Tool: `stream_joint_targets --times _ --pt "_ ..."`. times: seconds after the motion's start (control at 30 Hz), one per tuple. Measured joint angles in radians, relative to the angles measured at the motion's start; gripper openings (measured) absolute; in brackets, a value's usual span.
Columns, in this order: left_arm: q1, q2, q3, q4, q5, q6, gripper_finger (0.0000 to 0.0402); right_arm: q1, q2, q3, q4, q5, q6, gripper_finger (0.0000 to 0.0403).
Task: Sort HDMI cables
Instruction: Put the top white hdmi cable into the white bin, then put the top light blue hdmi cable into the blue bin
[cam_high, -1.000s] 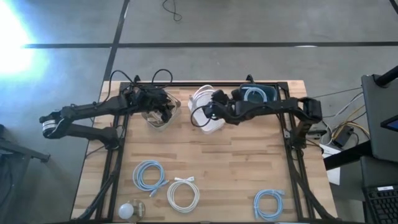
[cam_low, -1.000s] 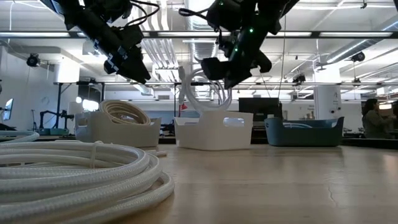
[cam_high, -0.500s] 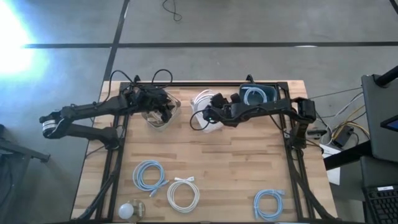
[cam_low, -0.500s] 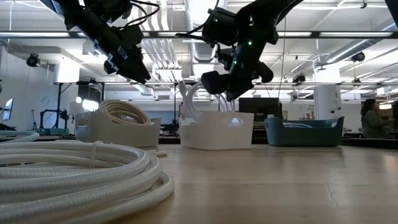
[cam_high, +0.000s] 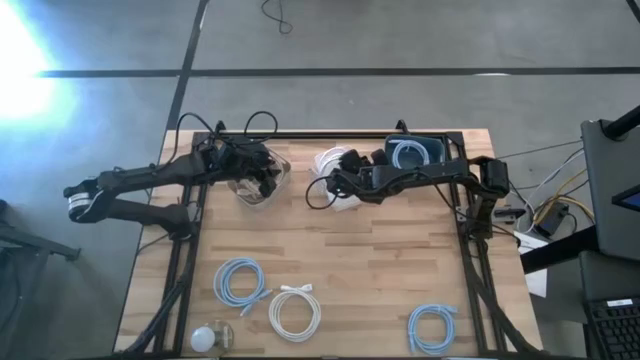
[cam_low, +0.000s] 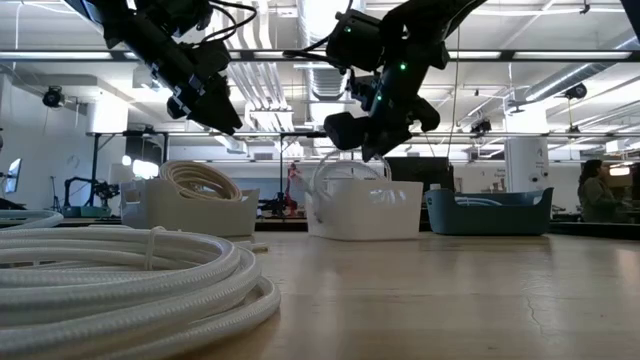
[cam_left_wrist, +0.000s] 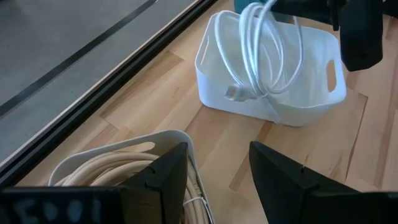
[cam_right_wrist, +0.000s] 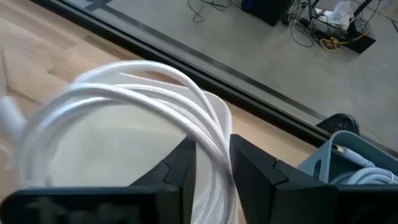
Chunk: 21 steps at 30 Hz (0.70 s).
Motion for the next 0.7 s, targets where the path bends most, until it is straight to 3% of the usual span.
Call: stream_joint_targets --times 0.3,0.57,0.7 --pt "0.0 0.0 0.0 0.0 0.0 0.0 0.0177 0.02 -0.001 0.066 -0.001 0.001 -0.084 0.0126" --pt "0.0 0.0 0.0 0.0 0.002 0.0 0.0177 0.082 -0.024 0.149 -0.013 -0.028 -0.296 0.0121" --pt "0.001 0.0 -0.001 0.0 0.103 0.0 0.0177 0.127 -0.065 0.195 -0.091 -0.073 -0.334 0.0114"
